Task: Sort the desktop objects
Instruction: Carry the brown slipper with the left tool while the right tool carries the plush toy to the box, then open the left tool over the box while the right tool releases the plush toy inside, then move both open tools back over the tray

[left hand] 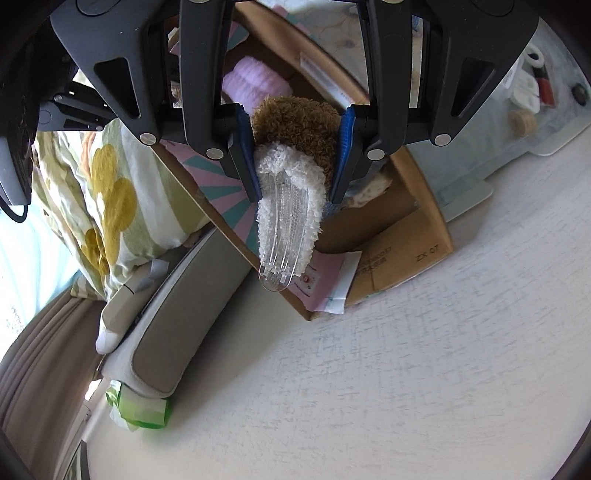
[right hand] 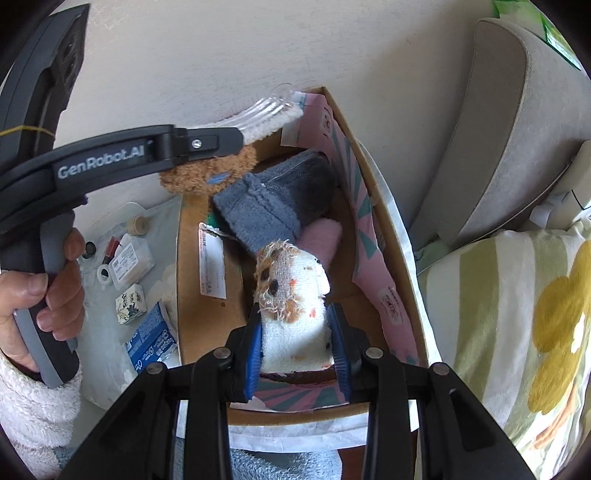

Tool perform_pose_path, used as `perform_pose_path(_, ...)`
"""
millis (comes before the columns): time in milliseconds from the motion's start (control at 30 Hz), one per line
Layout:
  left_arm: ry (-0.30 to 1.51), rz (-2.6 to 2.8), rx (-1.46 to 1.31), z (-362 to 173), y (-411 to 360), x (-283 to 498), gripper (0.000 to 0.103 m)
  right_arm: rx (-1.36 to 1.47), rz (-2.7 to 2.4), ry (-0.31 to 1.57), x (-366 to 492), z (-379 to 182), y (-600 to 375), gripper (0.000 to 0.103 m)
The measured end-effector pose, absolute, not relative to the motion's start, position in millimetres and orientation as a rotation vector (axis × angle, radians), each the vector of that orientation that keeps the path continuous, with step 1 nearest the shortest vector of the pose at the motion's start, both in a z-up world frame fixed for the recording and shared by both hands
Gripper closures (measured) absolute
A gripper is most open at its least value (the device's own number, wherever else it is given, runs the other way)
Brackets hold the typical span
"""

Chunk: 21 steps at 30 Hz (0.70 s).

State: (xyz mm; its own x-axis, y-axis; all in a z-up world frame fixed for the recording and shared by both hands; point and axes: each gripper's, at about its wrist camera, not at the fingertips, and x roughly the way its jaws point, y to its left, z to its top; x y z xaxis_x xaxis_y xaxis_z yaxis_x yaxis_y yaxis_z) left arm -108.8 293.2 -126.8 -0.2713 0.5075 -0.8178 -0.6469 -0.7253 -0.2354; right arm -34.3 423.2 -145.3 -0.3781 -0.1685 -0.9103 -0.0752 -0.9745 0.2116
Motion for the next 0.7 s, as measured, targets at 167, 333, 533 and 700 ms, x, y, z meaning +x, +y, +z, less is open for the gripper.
perform_pose_path(167, 0.207, 2.05, -1.233, -127, 298, -112, 0.07, 1.731, -2.541, -0.336, -39, -147, 426, 0.072)
perform_pose_path(333, 0.126, 2.033, -1.241, -121, 294, -119, 0.024, 1.727, -2.528, -0.363, -45, -148, 426, 0.053)
perform_pose_path(533, 0.088, 2.103, -1.198, -105, 278, -123, 0.001, 1.752, -2.558, -0.317, -48, -146, 415, 0.025)
perform_pose_path(700, 0.077, 2.155, -1.192, -94, 251, -124, 0.0, 1.721, -2.569, -0.303, -49, -137, 404, 0.025)
